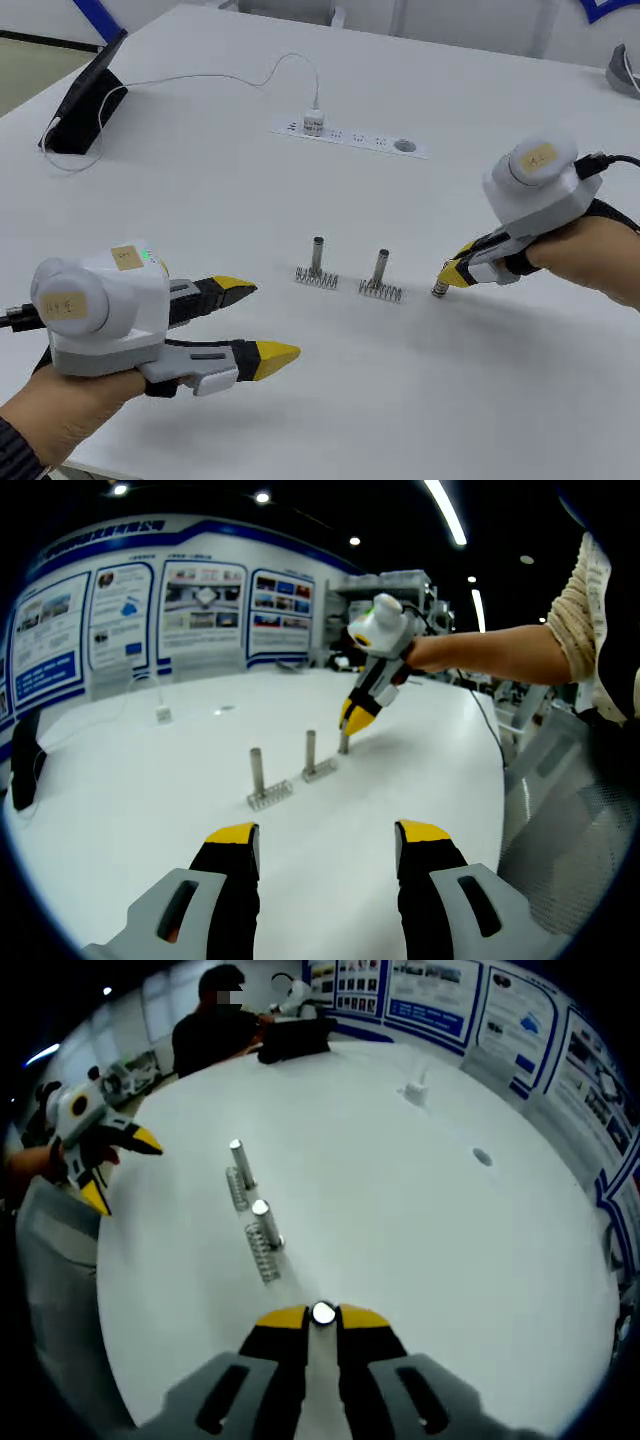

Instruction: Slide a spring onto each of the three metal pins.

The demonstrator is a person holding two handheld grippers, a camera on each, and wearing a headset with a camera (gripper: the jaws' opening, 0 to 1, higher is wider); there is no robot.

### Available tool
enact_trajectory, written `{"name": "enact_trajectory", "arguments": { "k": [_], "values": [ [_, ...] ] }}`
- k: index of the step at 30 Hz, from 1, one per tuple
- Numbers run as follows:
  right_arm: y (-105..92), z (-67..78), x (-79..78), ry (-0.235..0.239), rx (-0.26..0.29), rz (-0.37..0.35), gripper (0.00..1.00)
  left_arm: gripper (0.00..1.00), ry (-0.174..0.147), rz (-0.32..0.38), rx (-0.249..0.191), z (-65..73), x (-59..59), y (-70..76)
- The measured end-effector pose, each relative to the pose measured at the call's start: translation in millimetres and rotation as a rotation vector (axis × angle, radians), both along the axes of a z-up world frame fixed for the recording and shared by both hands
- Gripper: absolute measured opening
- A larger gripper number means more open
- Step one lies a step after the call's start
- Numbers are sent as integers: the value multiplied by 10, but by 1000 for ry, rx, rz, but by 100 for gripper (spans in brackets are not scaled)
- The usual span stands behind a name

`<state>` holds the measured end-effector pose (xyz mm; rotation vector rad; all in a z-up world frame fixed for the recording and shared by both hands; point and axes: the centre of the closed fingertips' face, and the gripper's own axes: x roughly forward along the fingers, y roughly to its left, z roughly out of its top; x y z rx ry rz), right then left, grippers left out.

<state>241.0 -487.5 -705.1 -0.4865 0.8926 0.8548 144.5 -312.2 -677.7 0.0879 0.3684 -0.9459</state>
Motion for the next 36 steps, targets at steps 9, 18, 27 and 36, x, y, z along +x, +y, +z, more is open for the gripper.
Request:
{"name": "enact_trajectory", "arguments": {
  "k": [9, 18, 27, 36],
  "values": [
    [3, 4, -1, -17, -12, 16, 13, 55, 0, -5, 1, -2, -1, -11],
    [-11, 23, -15, -38, -16, 26, 17, 56, -2, -9, 2, 11, -5, -24],
    [8, 148, -52, -83, -13, 42, 21, 55, -5, -12, 6, 31, -8, -36],
    [71, 292, -114, -127, -2, 73, 22, 55, -9, -18, 8, 55, -16, -62]
  ]
}}
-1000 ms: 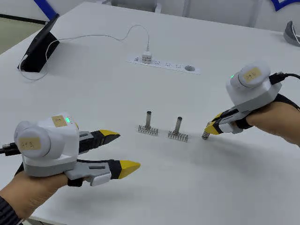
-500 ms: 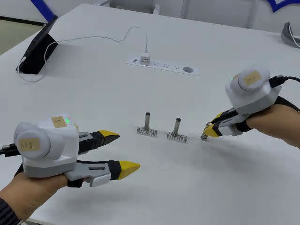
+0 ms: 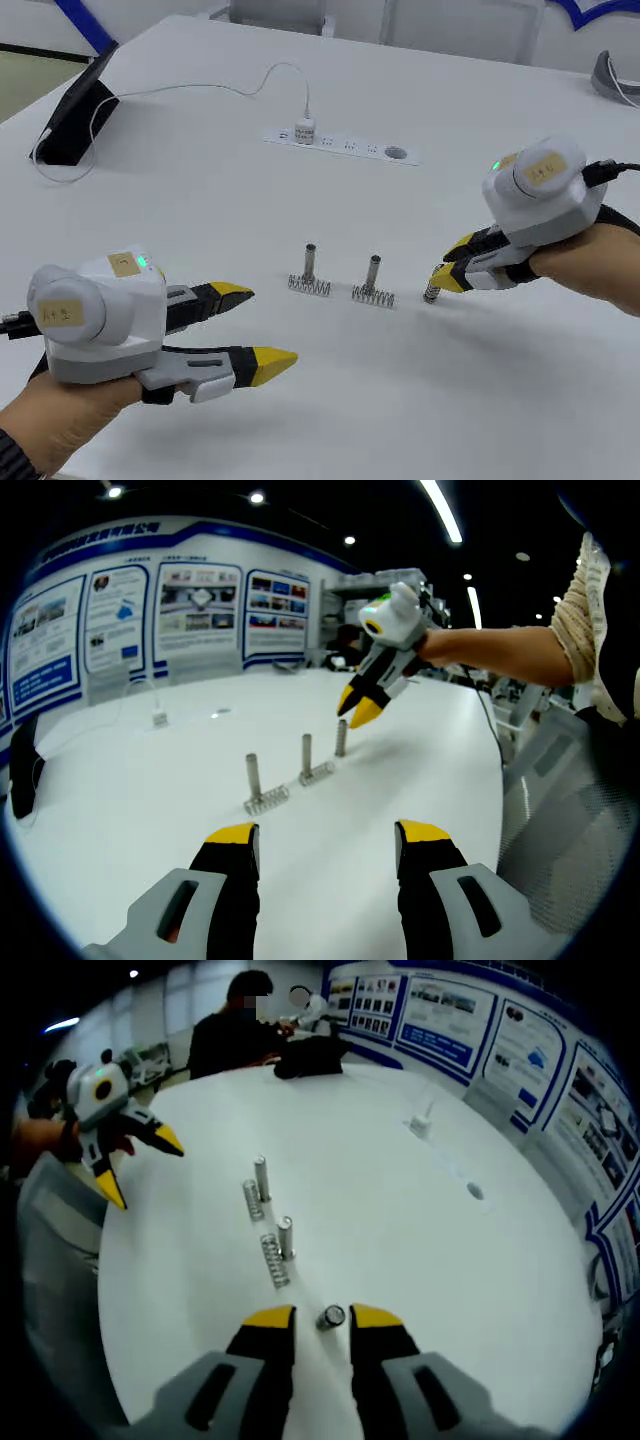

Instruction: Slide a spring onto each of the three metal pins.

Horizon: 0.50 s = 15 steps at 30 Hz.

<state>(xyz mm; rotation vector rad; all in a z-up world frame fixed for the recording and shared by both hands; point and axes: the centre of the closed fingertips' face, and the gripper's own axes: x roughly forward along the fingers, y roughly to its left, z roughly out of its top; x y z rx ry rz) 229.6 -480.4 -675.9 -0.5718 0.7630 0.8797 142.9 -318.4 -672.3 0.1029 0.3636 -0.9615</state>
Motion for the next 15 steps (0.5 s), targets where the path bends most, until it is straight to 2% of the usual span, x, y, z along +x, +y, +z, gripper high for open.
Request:
{"name": "enact_trajectory", "arguments": {
  "k": [5, 15],
  "values": [
    [121, 51, -40, -8, 17, 32, 22, 55, -2, -2, 2, 10, -3, -8],
    [343, -86, -108, 20, 4, 98, 21, 55, -7, 7, 3, 26, 11, 26]
  ]
}}
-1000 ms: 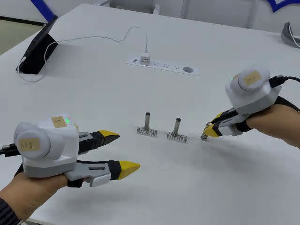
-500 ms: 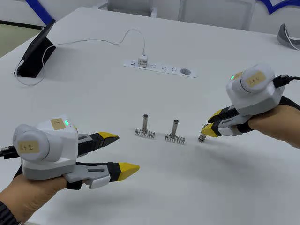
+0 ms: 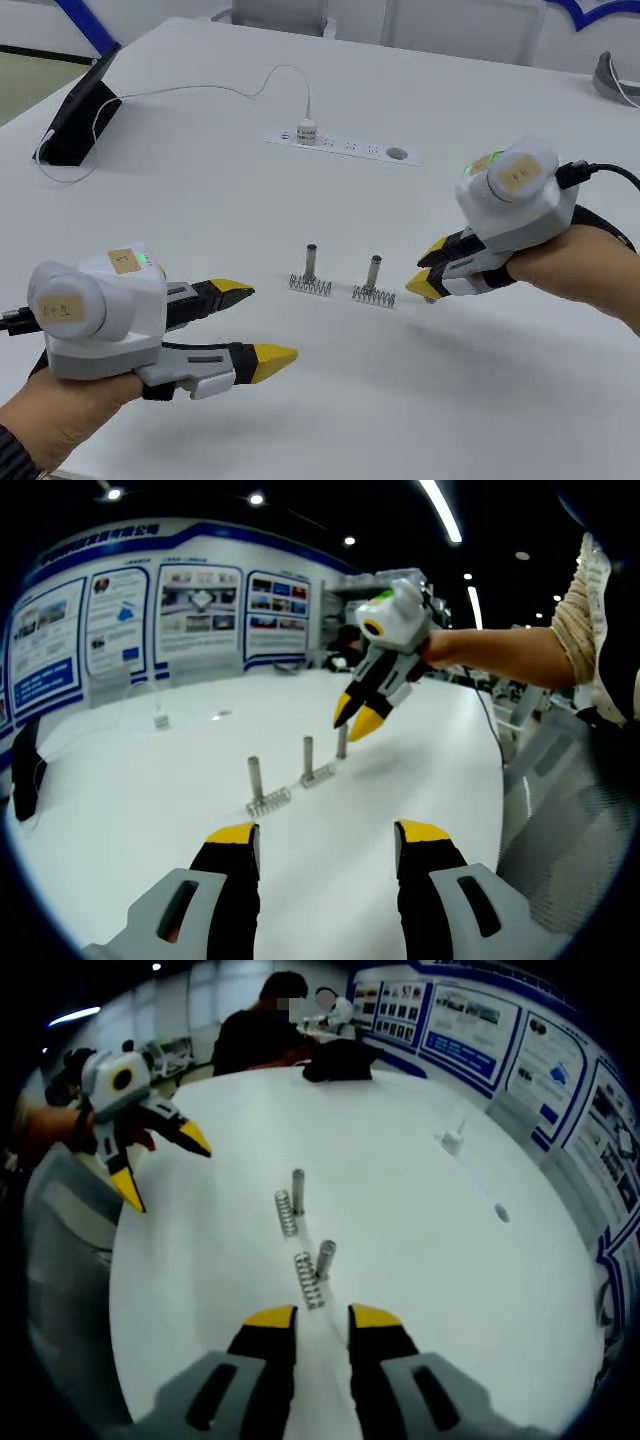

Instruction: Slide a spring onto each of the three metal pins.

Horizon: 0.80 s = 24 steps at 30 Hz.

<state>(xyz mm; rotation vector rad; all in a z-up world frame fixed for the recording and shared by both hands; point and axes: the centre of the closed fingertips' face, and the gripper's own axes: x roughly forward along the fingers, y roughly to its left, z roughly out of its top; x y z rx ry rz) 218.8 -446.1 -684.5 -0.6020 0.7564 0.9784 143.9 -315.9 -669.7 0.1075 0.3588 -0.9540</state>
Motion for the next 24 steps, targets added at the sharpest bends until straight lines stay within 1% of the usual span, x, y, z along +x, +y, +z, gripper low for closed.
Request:
{"name": "enact_trajectory", "arguments": {
  "k": [6, 11, 19, 24],
  "values": [
    [82, -102, -8, 16, -17, 31, 19, 55, 2, 5, 1, -9, -2, 15],
    [107, -201, 5, 29, -36, 50, 18, 55, 2, 7, 0, -10, 0, 21],
    [146, -286, 5, 38, -61, 75, 16, 55, 2, 10, 2, -7, 6, 33],
    [144, -346, 45, 47, -72, 84, 15, 55, 3, 11, 3, -10, 4, 37]
  ]
}}
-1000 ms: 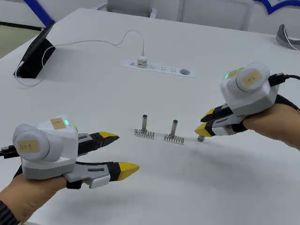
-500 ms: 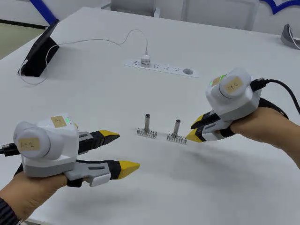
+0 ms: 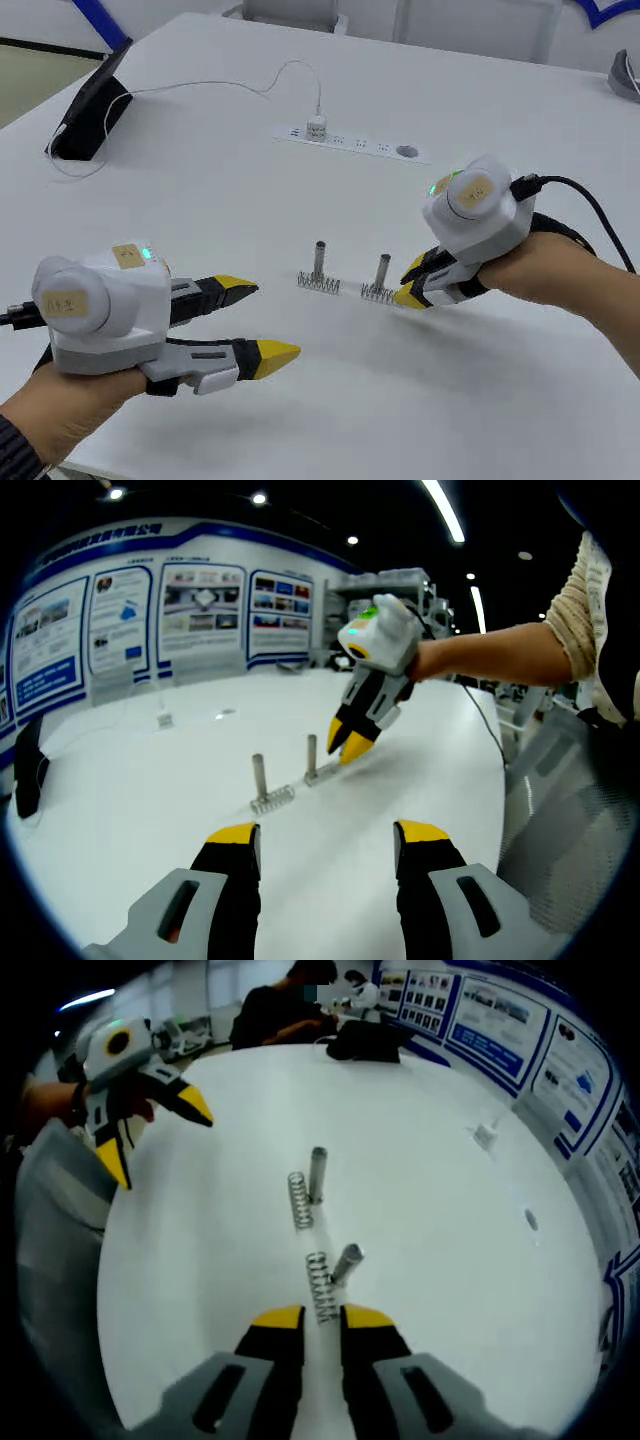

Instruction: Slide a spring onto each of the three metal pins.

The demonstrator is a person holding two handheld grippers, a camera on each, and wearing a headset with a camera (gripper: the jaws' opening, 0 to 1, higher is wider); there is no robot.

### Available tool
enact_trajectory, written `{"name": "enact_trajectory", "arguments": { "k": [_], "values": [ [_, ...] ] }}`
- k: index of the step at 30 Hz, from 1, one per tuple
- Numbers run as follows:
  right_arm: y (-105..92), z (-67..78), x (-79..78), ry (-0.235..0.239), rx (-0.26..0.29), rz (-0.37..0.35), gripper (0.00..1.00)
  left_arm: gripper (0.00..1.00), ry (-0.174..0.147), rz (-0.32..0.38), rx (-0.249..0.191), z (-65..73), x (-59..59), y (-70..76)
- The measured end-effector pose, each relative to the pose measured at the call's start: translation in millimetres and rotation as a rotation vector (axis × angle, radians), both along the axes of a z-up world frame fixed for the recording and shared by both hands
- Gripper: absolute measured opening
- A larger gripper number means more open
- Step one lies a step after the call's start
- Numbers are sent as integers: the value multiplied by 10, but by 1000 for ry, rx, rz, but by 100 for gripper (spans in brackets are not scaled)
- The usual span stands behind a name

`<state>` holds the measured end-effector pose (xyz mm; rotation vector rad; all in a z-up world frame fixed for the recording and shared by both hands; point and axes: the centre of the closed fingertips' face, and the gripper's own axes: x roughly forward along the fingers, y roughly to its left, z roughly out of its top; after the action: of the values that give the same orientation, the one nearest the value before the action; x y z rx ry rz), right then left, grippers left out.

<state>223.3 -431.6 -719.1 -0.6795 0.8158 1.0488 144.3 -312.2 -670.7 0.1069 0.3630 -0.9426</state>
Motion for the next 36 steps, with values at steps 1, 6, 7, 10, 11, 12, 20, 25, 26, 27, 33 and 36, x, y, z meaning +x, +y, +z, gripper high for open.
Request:
{"name": "enact_trajectory", "arguments": {
  "k": [1, 6, 7, 10, 11, 12, 20, 25, 26, 27, 33, 36],
  "values": [
    [0, -9, 2, 2, -2, 1, 15, 55, 0, 0, 0, -1, 0, 1],
    [0, -63, 23, 13, -10, 4, 15, 55, 2, 1, -1, -3, 0, 0],
    [2, -75, 23, 16, -12, 5, 15, 54, 3, 1, -1, -5, -1, -2],
    [-3, -115, 27, 23, -19, 7, 15, 54, 3, 0, 0, -5, -3, -5],
    [-4, -124, 27, 26, -20, 8, 15, 54, 4, 0, 0, -4, -5, -7],
    [-3, -135, 22, 28, -24, 10, 15, 54, 4, 0, -1, -2, -6, -8],
    [6, -180, 7, 43, -32, 14, 14, 54, 4, 4, 0, 1, -12, 6],
    [10, -215, -12, 54, -42, 19, 14, 54, 5, 4, 1, 1, -15, 11],
    [10, -220, -15, 55, -44, 20, 14, 54, 5, 4, 2, 2, -15, 12],
    [11, -226, -20, 57, -46, 22, 14, 54, 5, 5, 1, 4, -14, 14],
    [15, -227, -30, 71, -39, 12, 12, 54, 5, 4, 2, 2, -10, 14],
    [15, -229, -27, 72, -38, 7, 12, 54, 5, 2, 1, 2, -12, 3]
  ]
}}
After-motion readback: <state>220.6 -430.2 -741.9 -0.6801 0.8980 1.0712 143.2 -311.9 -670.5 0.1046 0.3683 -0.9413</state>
